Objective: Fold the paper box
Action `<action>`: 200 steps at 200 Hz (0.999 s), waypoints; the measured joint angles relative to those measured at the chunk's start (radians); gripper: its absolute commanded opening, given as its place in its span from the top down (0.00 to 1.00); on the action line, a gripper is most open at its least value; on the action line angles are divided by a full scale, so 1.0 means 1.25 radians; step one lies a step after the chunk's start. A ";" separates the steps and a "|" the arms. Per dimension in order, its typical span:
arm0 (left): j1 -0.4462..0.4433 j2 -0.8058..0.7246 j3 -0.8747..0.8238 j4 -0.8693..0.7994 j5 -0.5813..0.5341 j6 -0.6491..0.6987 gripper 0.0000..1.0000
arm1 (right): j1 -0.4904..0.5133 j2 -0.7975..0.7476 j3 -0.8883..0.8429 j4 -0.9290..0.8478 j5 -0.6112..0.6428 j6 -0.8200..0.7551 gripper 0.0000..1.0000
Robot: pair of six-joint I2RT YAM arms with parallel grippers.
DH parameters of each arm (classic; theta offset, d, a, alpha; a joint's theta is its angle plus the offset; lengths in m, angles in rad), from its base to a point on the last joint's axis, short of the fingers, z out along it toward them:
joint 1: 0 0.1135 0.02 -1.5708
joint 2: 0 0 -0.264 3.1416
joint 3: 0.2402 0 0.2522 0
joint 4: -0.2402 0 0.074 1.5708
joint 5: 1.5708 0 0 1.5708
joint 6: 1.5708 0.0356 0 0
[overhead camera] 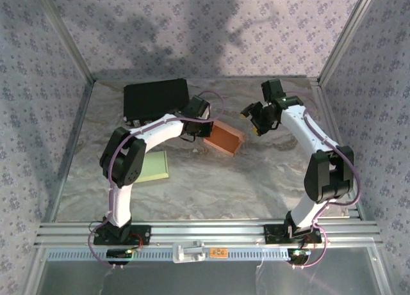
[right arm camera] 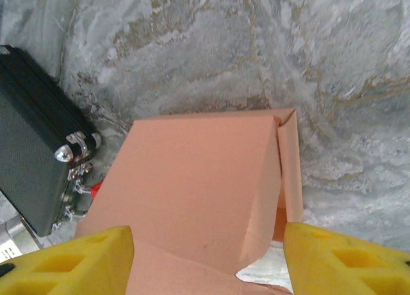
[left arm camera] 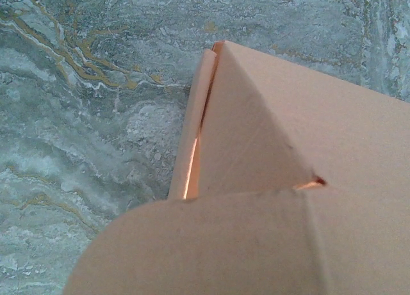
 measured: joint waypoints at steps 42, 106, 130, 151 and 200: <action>-0.001 0.000 -0.011 0.001 0.000 -0.004 1.00 | 0.002 0.052 -0.022 0.024 -0.054 0.015 0.37; -0.001 -0.005 -0.019 0.002 0.015 -0.023 0.86 | 0.008 0.105 -0.039 0.046 -0.083 0.021 0.49; -0.001 -0.022 -0.040 -0.001 0.024 -0.037 0.77 | 0.009 0.105 -0.053 0.056 -0.089 0.021 0.55; -0.001 -0.042 -0.056 -0.002 0.034 -0.051 0.71 | 0.009 0.106 -0.063 0.059 -0.091 0.021 0.57; -0.001 -0.163 -0.111 -0.022 0.089 -0.120 0.66 | 0.009 0.107 -0.067 0.061 -0.090 0.020 0.58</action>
